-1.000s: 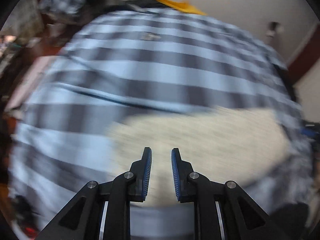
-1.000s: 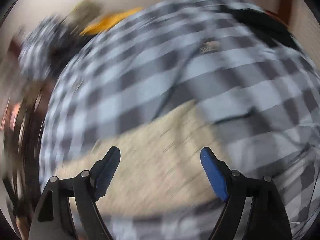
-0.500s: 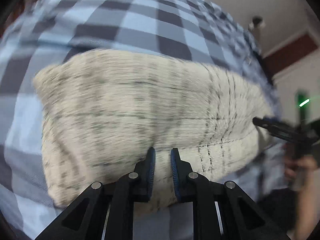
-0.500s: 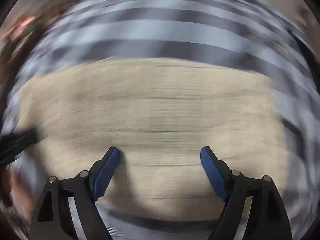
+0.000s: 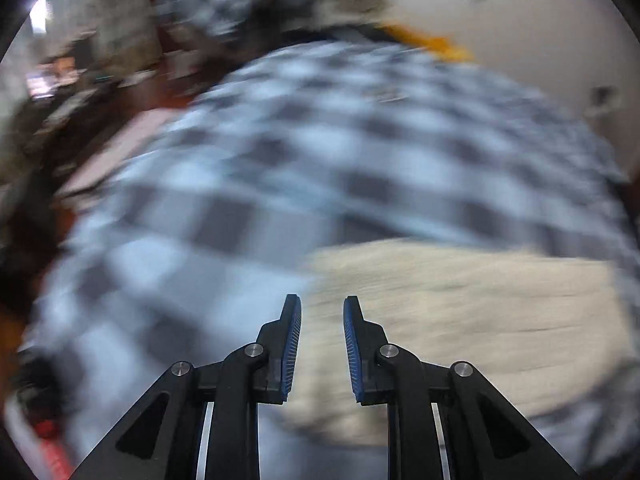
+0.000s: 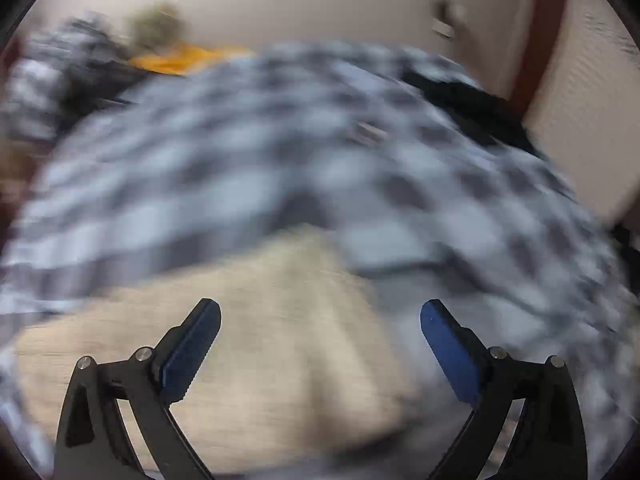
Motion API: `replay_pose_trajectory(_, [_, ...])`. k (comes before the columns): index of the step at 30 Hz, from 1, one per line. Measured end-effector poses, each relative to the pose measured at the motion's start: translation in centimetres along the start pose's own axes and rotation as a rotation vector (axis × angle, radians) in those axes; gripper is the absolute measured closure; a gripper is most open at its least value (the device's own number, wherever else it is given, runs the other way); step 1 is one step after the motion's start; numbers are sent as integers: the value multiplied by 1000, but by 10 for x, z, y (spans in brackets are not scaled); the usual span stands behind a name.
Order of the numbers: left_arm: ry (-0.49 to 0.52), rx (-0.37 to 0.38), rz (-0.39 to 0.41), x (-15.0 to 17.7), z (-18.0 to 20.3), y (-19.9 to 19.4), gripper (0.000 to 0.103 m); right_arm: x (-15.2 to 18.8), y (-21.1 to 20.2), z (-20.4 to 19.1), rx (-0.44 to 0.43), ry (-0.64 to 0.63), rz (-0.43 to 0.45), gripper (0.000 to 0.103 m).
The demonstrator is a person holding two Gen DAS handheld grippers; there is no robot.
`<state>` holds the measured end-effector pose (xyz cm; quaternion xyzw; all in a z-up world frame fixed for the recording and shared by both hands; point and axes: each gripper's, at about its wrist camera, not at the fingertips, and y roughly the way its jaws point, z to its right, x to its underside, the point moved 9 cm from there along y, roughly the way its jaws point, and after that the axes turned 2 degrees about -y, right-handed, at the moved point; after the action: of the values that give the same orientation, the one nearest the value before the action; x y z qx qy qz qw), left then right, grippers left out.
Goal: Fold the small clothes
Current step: 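Open both grippers and lift them off the folded cream shirt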
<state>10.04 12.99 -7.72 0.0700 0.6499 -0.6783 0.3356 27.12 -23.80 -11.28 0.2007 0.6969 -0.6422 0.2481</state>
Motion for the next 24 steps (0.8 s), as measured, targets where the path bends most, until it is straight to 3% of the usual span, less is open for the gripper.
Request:
replay_pose_trajectory(2, [70, 174, -17, -2, 53, 13, 84, -2, 14, -53, -122, -61, -6, 4])
replay_pose_trajectory(4, [132, 280, -41, 4, 91, 30, 84, 10, 31, -101, -231, -150, -55, 4])
replay_pose_trajectory(6, [154, 304, -105, 18, 107, 59, 84, 23, 47, -129, -271, -232, -82, 4])
replay_pose_trajectory(8, [115, 280, -155, 26, 97, 85, 85, 33, 77, -139, -250, -321, -157, 5])
replay_pose_trajectory(11, [-16, 369, -168, 15, 72, 98, 87, 35, 110, -111, -171, -290, -222, 4])
replay_pose_trajectory(13, [-96, 322, -153, 3, 44, 98, 88, 27, 116, -70, -92, -159, -248, 2])
replay_pose_trajectory(15, [-137, 186, -100, -6, 5, 98, 88, 20, 118, -26, -99, 20, -264, 1])
replay_pose_trajectory(16, [-153, 157, -85, -7, -7, 94, 87, 19, 120, 0, -31, 92, -271, 1])
replay_pose_trajectory(17, [-163, 81, -69, -9, -22, 89, 87, 21, 121, 32, 73, 150, -279, 1])
replay_pose_trajectory(18, [-158, -25, -44, -10, -37, 79, 86, 23, 119, 55, 122, 203, -284, 1])
replay_pose_trajectory(19, [-144, -132, -9, -11, -51, 64, 86, 24, 117, 68, 140, 253, -285, 1])
replay_pose_trajectory(20, [-137, -192, 19, -12, -62, 49, 86, 27, 109, 84, 135, 331, -281, 1])
replay_pose_trajectory(21, [-134, -222, 44, -14, -66, 34, 86, 28, 100, 93, 131, 385, -277, 1])
replay_pose_trajectory(23, [-159, -127, 56, -15, -61, 10, 85, 28, 70, 104, 95, 475, -237, 1])
replay_pose_trajectory(24, [-183, -44, 42, -10, -56, -2, 84, 28, 56, 102, 58, 490, -211, 1])
